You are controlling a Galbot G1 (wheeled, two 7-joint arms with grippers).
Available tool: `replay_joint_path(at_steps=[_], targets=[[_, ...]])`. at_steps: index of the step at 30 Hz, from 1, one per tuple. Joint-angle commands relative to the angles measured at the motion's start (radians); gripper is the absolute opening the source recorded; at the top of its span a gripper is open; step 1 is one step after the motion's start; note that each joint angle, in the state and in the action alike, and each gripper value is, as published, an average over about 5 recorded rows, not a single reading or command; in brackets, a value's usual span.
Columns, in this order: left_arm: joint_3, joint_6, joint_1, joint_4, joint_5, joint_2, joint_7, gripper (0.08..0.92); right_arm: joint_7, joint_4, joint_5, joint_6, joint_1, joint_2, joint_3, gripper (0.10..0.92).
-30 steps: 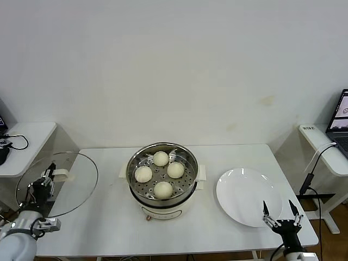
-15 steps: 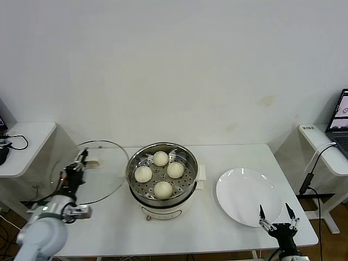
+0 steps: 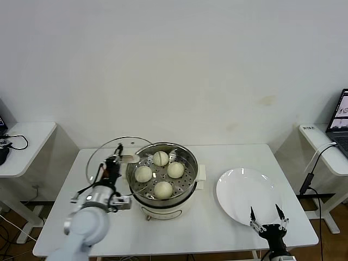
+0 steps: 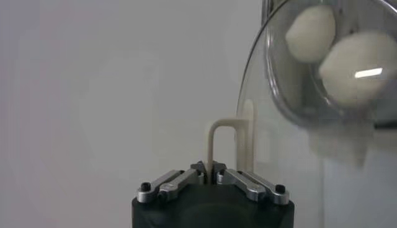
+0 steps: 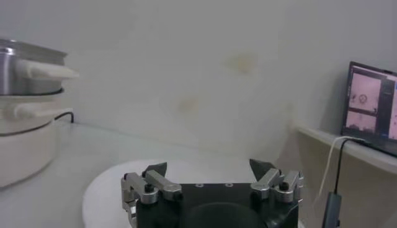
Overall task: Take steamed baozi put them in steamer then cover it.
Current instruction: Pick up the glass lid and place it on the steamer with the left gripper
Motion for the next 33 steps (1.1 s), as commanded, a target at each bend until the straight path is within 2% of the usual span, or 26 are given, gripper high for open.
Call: replay_joint_path(at_steps=[1, 8, 33], targets=[[0.196, 0.06, -0.128, 0.056, 0.218, -0.254, 0.088, 0.14, 0.002, -0.011, -0.042, 0.005, 0.004, 0.012, -0.017, 0.823], [0.234, 0.081, -0.144, 0.112, 0.202, -0.293, 0.108, 0.14, 0.004, -0.026, -0.047, 0.011, 0.005, 0.012, -0.024, 0.823], [0.219, 0.062, -0.108, 0.145, 0.23, -0.302, 0.088, 0.14, 0.001, -0.028, -0.047, 0.013, 0.002, 0.01, -0.03, 0.823]])
